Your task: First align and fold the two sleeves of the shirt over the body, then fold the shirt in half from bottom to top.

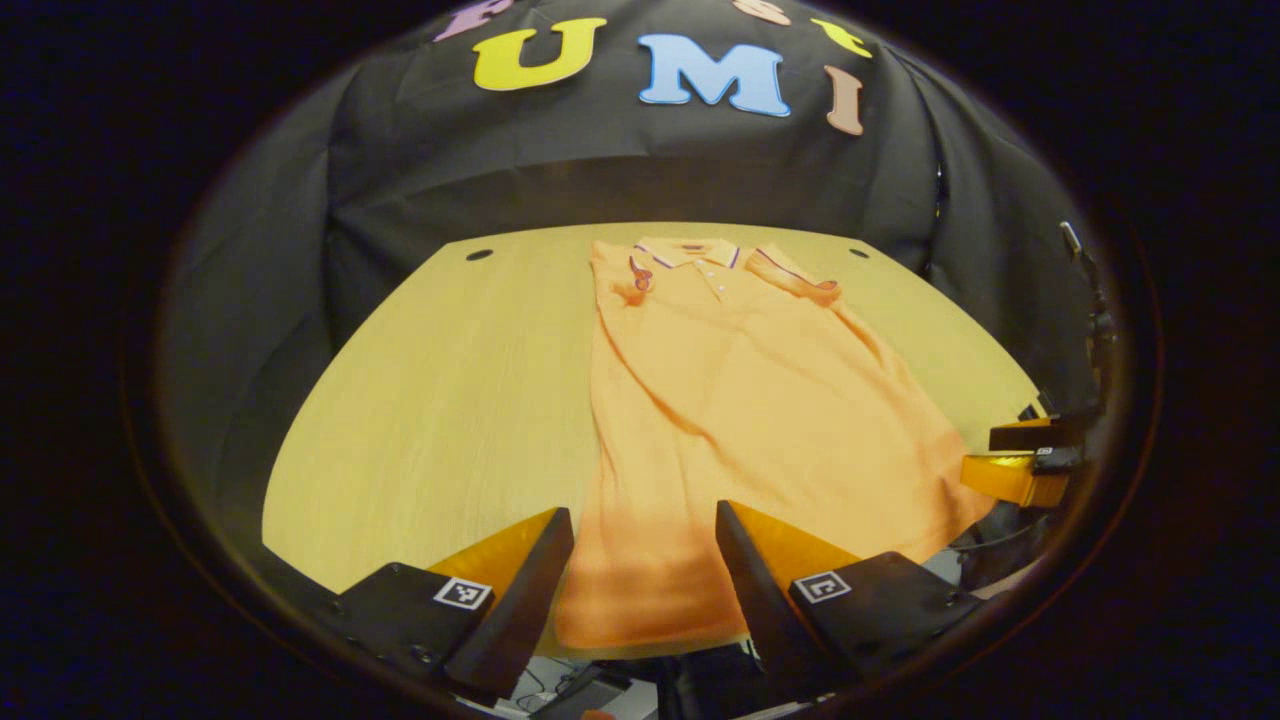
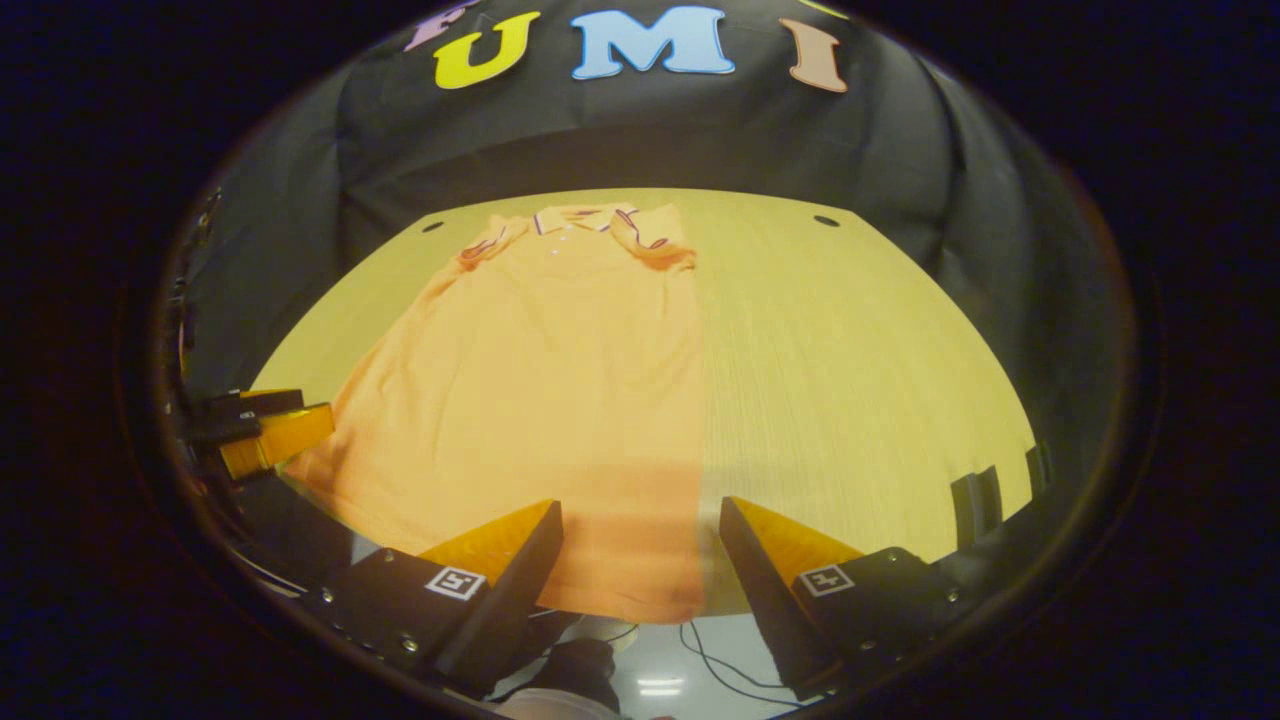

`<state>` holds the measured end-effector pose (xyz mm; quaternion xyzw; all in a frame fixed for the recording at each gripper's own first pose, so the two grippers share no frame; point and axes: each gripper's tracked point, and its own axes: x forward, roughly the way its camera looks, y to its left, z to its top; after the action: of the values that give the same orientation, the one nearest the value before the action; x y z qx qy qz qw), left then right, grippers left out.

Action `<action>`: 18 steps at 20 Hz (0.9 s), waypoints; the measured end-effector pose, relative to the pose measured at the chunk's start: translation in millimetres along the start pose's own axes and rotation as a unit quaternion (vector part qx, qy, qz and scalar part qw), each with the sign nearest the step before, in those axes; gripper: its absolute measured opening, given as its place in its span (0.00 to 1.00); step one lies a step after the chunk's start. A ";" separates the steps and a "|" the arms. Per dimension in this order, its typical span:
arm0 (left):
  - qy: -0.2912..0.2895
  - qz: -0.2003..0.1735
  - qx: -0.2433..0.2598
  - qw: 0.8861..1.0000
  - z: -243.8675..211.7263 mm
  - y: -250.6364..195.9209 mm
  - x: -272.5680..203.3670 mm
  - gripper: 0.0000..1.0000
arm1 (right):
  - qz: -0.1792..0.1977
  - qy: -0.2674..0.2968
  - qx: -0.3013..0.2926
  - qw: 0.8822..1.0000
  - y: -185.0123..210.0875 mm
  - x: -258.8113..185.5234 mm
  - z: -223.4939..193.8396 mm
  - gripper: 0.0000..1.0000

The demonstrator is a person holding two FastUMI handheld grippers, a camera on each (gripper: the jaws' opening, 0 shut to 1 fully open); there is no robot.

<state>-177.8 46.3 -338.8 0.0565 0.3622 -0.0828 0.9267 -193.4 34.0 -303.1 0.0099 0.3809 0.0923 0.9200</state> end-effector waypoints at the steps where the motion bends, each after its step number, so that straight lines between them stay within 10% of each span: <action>1: 0.003 0.001 -0.006 1.000 -6.2 -1.3 -2.4 0.94 | 0.001 0.002 -0.001 1.000 -0.6 -0.8 -4.2 0.98; 18: 0.024 0.020 0.011 0.999 -45.0 -14.2 -4.4 0.94 | 0.003 0.028 -0.017 0.999 7.5 -3.9 -30.0 0.94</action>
<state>-213.6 40.3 -369.3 0.0758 0.3823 -0.0668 0.9185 -218.4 39.1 -321.1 -0.0072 0.4045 0.1016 0.9088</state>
